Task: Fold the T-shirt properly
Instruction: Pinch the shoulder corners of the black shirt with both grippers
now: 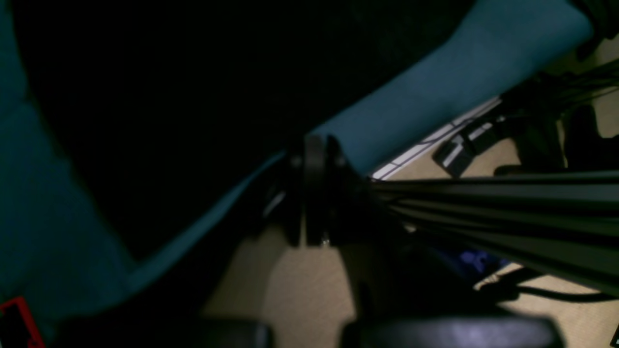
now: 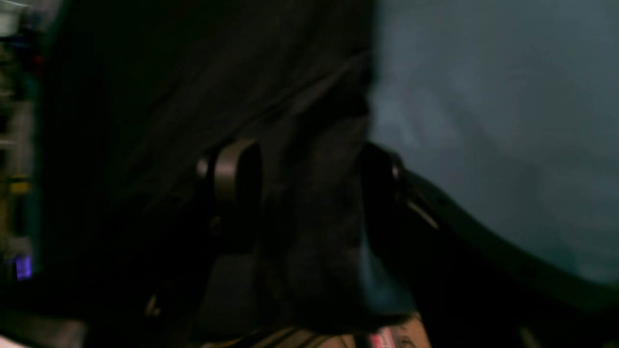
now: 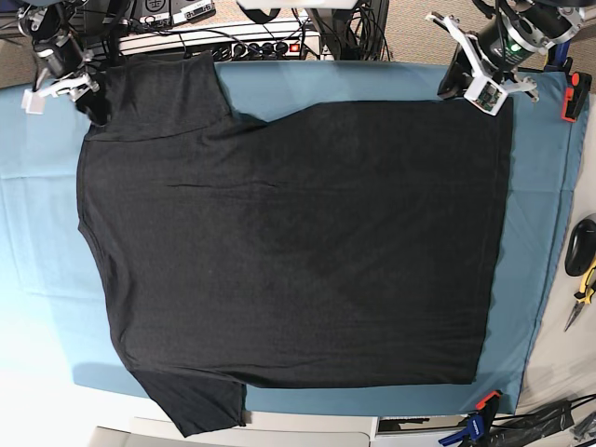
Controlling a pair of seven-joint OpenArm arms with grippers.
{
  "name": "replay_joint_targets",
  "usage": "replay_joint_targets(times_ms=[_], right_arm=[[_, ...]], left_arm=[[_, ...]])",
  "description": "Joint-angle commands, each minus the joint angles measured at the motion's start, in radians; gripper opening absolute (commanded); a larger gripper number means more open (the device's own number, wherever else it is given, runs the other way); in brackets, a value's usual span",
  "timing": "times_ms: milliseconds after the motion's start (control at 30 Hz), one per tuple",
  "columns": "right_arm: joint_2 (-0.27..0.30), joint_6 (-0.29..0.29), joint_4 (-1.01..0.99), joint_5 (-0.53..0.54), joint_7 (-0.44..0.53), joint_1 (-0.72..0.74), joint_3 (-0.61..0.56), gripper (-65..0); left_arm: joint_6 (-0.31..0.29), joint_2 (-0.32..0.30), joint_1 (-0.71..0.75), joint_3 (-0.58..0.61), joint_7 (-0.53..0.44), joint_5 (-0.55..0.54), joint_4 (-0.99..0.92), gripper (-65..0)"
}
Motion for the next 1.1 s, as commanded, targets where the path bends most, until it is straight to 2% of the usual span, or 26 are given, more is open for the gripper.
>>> replay_joint_targets(times_ms=[0, 167, 400, 467, 567, 667, 767, 833, 933, 1067], right_arm=[[0.003, -0.009, -0.001, -0.044, -0.096, -0.023, -0.006, -32.2], [0.009, -0.004, -0.001, -0.003, -0.163, -0.061, -0.006, -32.4], [0.061, -0.005, -0.001, -0.009, -0.223, -0.091, -0.006, -34.2], [0.072, -0.005, -0.001, -0.038, -0.224, -0.090, -0.006, -40.0], [0.084, -0.005, -0.001, -0.040, -0.224, -0.090, -0.006, -54.1], [0.085, -0.005, -0.001, -0.040, -0.221, -0.087, -0.006, -64.6], [0.085, -0.005, -0.001, -0.039, -0.210, -0.087, -0.006, -65.0], [0.085, -0.005, -0.001, -0.039, -0.206, -0.087, -0.006, -65.0], [0.085, -0.005, -0.001, -0.039, -0.204, -0.087, -0.006, -65.0], [0.085, -0.005, -0.001, -0.039, -0.203, -0.087, -0.006, -65.0]], left_arm=[[-0.002, -0.008, 0.008, -0.003, -0.016, -0.010, 0.013, -65.0], [-0.001, -0.008, 0.008, -0.003, -0.014, -0.010, 0.013, -65.0], [0.000, -0.008, 0.008, -0.003, -0.015, 0.001, 0.013, -63.9], [0.017, -0.008, 0.008, -0.003, -0.015, 0.001, 0.013, -57.9], [0.078, -0.008, 0.008, -0.003, -0.021, 0.037, 0.013, -49.6], [0.130, -0.008, -0.006, -0.004, -0.022, 0.124, 0.013, -45.5], [0.224, 0.005, -0.026, -0.005, -0.019, 0.218, 0.013, -45.1], [0.229, 0.024, -0.048, -0.021, -0.021, 0.236, 0.013, -45.1], [0.229, 0.040, -0.100, -0.048, -0.023, 0.224, -0.089, -42.9], [0.219, 0.040, -0.183, -0.077, -0.011, 0.127, -0.280, -41.7]])
